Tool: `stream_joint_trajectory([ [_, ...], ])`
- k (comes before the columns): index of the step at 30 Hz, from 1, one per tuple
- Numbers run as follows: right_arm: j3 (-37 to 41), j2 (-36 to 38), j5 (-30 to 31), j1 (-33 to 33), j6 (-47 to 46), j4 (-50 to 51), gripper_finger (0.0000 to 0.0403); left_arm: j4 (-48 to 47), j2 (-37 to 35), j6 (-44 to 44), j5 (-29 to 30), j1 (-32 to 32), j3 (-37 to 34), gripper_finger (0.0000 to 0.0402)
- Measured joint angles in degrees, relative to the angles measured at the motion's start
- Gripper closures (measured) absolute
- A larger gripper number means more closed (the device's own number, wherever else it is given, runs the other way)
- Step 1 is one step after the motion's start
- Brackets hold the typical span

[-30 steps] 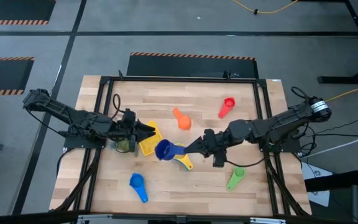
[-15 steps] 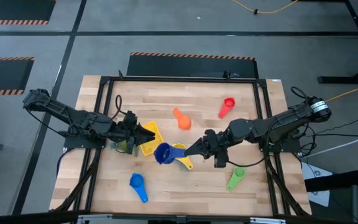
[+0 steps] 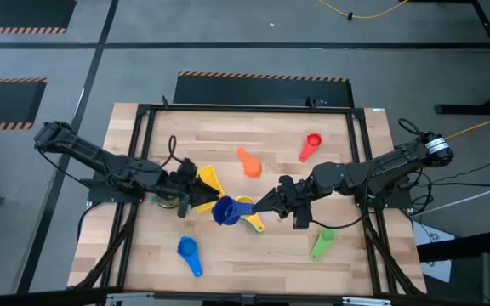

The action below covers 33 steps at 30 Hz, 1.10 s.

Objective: Nest measuring cups in basket
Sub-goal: Stack the dark blue measuring cup on top of the yellow measuring cup

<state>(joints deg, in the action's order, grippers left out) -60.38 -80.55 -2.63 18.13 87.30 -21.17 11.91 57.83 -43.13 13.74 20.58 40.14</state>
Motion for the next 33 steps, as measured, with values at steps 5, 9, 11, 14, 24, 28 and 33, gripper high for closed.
stream_joint_trajectory([
  [5,0.0,0.0,0.0,0.0,0.0,0.0,0.0391,1.4,1.1,0.0,-1.7,0.0,0.0,0.0291],
  [9,0.0,0.0,0.0,0.0,0.1,0.0,0.0391,1.5,1.1,0.0,-1.7,0.0,0.0,0.0291],
  [11,0.0,0.0,0.0,0.0,0.1,0.0,0.0391,1.5,1.1,0.0,-2.0,0.0,0.0,0.0291],
  [14,0.0,0.0,0.0,0.0,0.2,-0.4,0.0391,1.4,1.1,-0.3,-3.4,0.0,0.0,0.0291],
  [24,0.0,0.0,0.1,0.0,0.2,-2.1,0.0391,1.1,1.1,-0.4,-4.0,0.0,0.0,0.0291],
  [28,0.0,0.0,0.1,0.0,0.2,-2.1,0.0391,1.1,1.1,-0.4,-4.2,0.0,0.0,0.0291],
  [33,0.0,0.0,0.1,0.0,0.3,-2.1,0.0391,1.4,1.1,-1.4,-4.3,0.0,0.0,0.0302],
])
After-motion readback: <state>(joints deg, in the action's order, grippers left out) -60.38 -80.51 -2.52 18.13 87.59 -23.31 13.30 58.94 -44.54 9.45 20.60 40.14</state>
